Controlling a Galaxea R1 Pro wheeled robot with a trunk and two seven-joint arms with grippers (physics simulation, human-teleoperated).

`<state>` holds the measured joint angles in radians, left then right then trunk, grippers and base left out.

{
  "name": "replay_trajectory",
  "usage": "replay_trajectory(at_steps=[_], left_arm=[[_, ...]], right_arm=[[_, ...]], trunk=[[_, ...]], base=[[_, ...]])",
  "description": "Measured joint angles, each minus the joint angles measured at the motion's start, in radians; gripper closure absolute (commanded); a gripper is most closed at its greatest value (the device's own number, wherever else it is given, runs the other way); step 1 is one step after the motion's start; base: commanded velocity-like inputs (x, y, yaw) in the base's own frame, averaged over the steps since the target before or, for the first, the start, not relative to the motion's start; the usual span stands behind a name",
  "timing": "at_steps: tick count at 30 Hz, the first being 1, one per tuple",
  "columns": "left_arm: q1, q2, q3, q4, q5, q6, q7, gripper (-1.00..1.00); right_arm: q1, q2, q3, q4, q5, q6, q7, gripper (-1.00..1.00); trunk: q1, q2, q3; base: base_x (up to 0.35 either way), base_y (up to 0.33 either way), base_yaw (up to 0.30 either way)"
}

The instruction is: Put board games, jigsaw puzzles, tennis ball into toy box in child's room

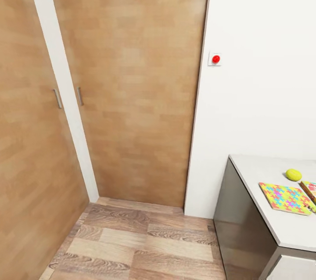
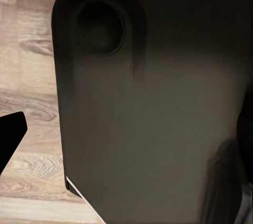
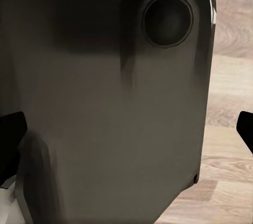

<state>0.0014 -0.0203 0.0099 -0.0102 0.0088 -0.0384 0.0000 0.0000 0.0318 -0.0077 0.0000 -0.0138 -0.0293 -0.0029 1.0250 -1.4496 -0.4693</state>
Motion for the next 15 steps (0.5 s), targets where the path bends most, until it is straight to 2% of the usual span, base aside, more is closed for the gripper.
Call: replay_trajectory(at_steps=[3,7,12,15], left_arm=[[0.000,0.003,0.001,-0.013,0.002,-0.007,0.000,-1.00],[-0.001,0.021,0.002,-0.130,0.002,0.002,0.003,-1.00],[-0.001,0.098,0.014,-0.196,0.004,0.003,0.005,-1.00],[-0.005,0.115,0.031,-0.207,0.004,0.005,0.006,-1.00]], right_arm=[[0.000,-0.005,0.002,0.000,0.002,-0.002,0.000,-1.00],[0.000,-0.014,0.004,0.000,0.006,-0.002,0.000,-1.00],[0.000,-0.015,0.009,0.000,0.010,-0.003,0.000,-1.00],[0.000,-0.019,0.006,-0.006,0.010,-0.015,-0.001,-1.00]], trunk=[[-0.011,0.021,0.009],[-0.027,0.049,0.022],[-0.046,0.084,0.038],[-0.057,0.105,0.047]], base=[[0.000,0.000,-0.012],[0.000,0.000,-0.003],[0.000,0.000,0.000],[0.000,0.000,0.000]])
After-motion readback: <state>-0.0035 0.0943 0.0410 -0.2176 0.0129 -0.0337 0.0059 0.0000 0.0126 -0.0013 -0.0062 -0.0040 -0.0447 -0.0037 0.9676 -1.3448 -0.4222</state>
